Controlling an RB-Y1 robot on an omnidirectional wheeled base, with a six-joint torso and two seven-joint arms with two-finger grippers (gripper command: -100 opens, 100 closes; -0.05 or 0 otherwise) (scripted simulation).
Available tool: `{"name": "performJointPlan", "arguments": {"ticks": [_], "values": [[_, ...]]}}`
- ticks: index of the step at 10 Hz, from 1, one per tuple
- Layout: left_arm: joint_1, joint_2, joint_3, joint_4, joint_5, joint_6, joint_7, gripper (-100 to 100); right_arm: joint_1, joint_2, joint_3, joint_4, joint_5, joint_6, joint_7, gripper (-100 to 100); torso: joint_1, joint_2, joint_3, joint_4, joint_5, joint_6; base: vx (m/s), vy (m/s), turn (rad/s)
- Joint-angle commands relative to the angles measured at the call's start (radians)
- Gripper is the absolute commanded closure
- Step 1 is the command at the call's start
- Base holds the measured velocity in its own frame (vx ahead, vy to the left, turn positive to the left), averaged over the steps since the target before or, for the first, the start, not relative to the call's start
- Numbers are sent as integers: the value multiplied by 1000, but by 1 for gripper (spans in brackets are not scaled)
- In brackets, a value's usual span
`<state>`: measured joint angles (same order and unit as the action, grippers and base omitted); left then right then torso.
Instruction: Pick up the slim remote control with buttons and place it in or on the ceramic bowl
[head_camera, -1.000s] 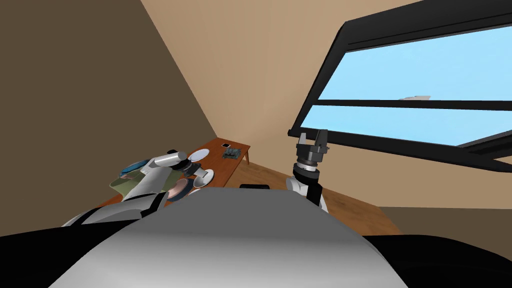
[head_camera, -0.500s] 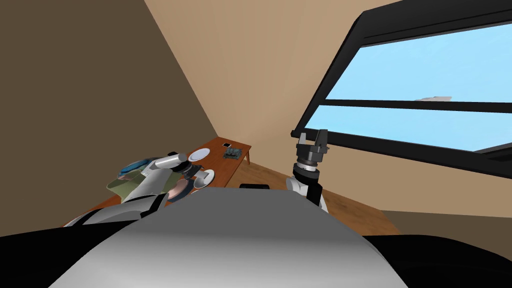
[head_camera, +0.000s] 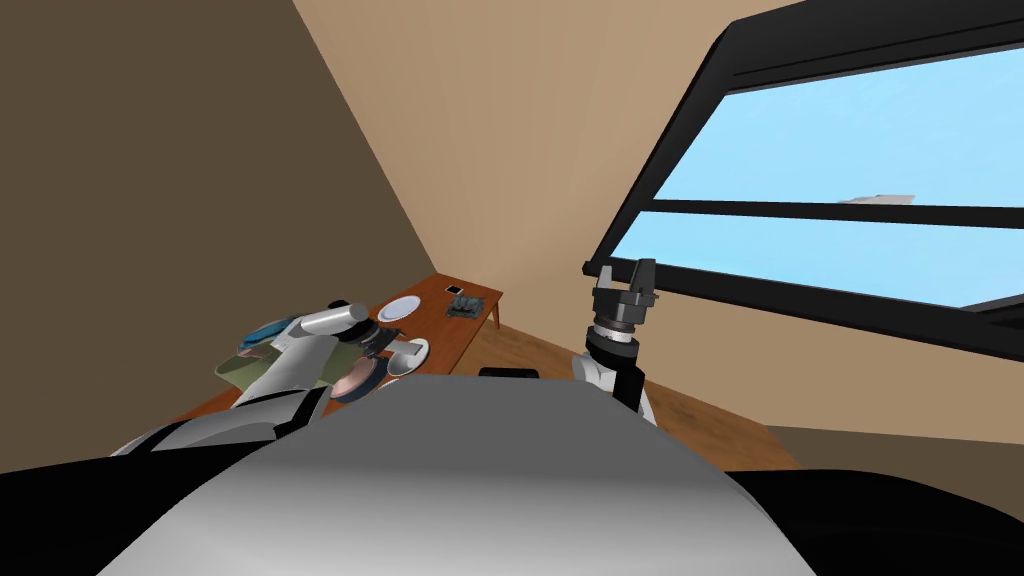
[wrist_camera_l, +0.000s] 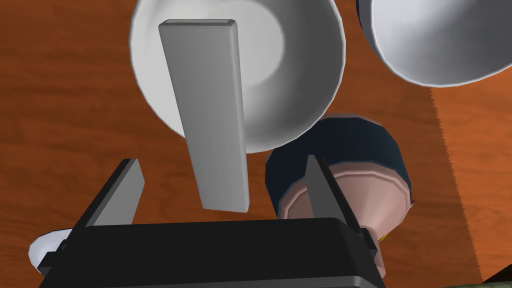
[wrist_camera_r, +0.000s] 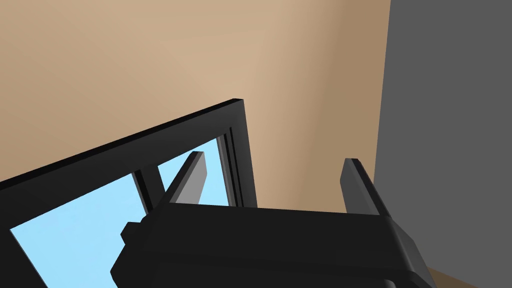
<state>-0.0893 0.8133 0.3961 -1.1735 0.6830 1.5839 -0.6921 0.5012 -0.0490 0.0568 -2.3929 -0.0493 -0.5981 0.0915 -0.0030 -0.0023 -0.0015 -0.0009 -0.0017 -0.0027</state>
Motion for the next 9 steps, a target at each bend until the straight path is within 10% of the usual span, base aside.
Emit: {"name": "performJointPlan", "arguments": {"ticks": [1, 5, 6, 9], "values": [[-9, 23, 12, -13, 12, 39, -6, -100, 0, 0, 0, 0, 0, 0, 0, 0, 0, 0, 0, 0, 0, 0, 28, -40, 46], [-8, 43, 27, -37, 26, 74, -9, -100, 0, 0, 0, 0, 0, 0, 0, 0, 0, 0, 0, 0, 0, 0, 13, -23, 28], [-8, 44, 28, -37, 26, 78, -10, 0, 0, 0, 0, 0, 0, 0, 0, 0, 1, 0, 0, 0, 0, 0, 0, 0, 0], [-8, 44, 28, -37, 26, 77, -10, 0, 0, 0, 0, 0, 0, 0, 0, 0, 2, 1, 0, 0, 1, 0, 0, 0, 0]]}}
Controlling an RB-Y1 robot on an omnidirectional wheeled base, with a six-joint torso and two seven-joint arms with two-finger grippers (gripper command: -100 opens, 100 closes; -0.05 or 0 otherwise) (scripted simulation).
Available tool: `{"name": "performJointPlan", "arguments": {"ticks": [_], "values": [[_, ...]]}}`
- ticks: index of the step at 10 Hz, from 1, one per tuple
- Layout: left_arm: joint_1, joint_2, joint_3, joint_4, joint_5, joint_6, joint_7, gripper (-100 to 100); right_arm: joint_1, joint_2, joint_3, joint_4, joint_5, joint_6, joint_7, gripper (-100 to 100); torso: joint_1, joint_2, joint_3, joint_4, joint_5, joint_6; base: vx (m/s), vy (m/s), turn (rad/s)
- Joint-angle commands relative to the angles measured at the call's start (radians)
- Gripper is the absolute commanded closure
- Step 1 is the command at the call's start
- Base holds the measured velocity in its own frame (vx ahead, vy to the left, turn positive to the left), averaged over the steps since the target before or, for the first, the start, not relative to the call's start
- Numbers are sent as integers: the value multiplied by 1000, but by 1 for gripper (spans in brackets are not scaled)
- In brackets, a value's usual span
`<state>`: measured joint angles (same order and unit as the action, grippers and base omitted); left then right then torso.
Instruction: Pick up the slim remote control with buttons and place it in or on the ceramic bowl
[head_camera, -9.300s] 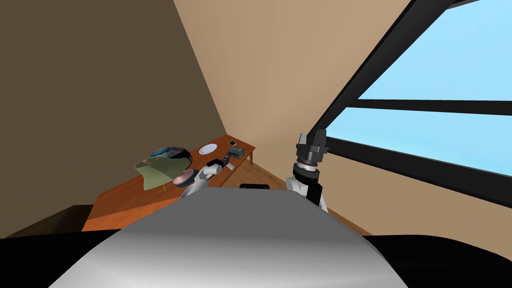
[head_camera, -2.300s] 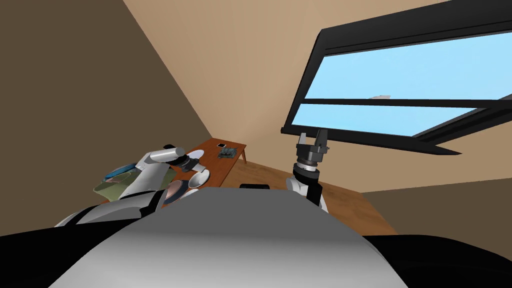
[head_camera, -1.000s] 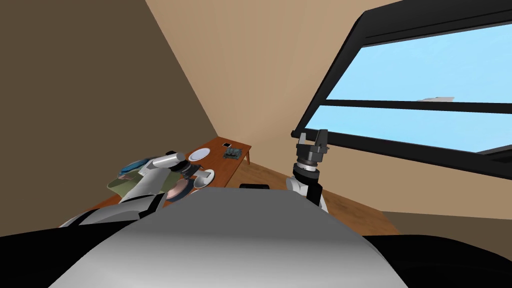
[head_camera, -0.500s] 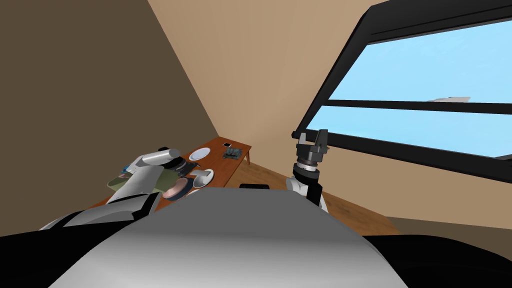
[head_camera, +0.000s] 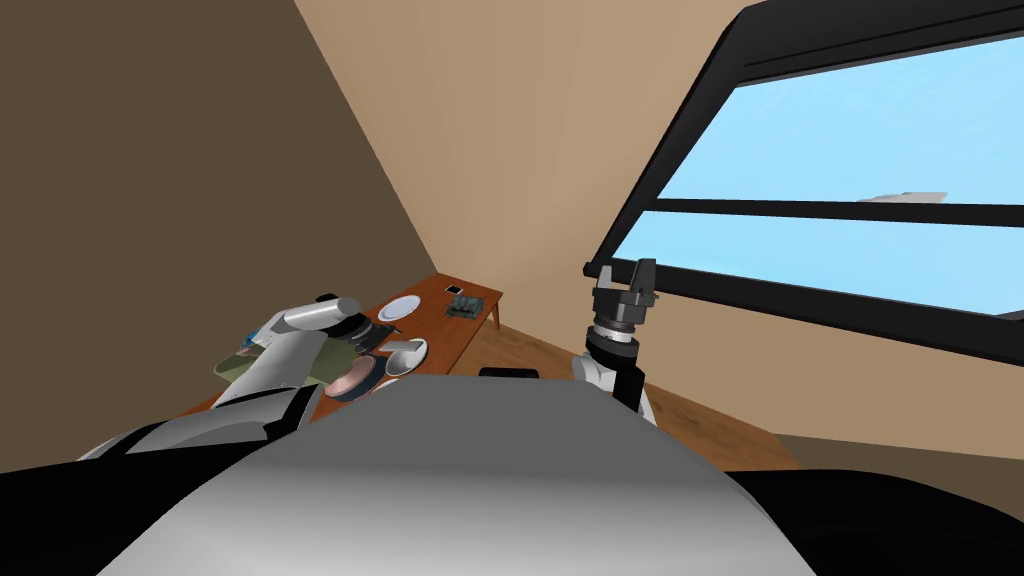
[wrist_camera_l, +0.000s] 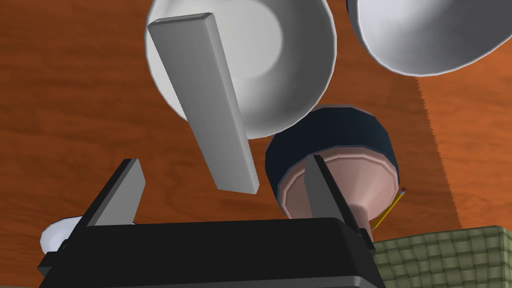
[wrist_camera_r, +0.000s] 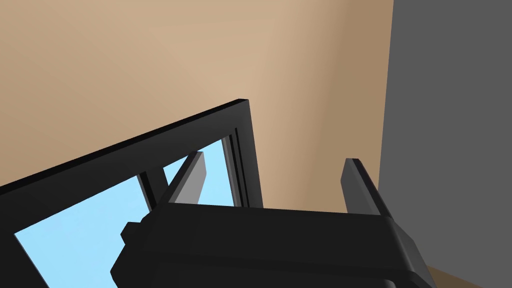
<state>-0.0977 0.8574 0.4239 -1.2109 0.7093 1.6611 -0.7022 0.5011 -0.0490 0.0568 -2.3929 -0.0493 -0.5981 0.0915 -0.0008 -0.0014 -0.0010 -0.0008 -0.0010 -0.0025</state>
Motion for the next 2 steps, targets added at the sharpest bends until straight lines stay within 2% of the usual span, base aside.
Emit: {"name": "performJointPlan", "arguments": {"ticks": [1, 2], "values": [[0, 0, 0, 0, 0, 0, 0, 0, 0, 0, 0, 0, 0, 0, 0, 0, 0, 0, 0, 0, 0, 0, 0, 0, 0], [0, 0, 0, 0, 0, 0, 0, 0, 0, 0, 0, 0, 0, 0, 0, 0, 0, 0, 0, 0, 0, 0, 0, 0, 0]]}}
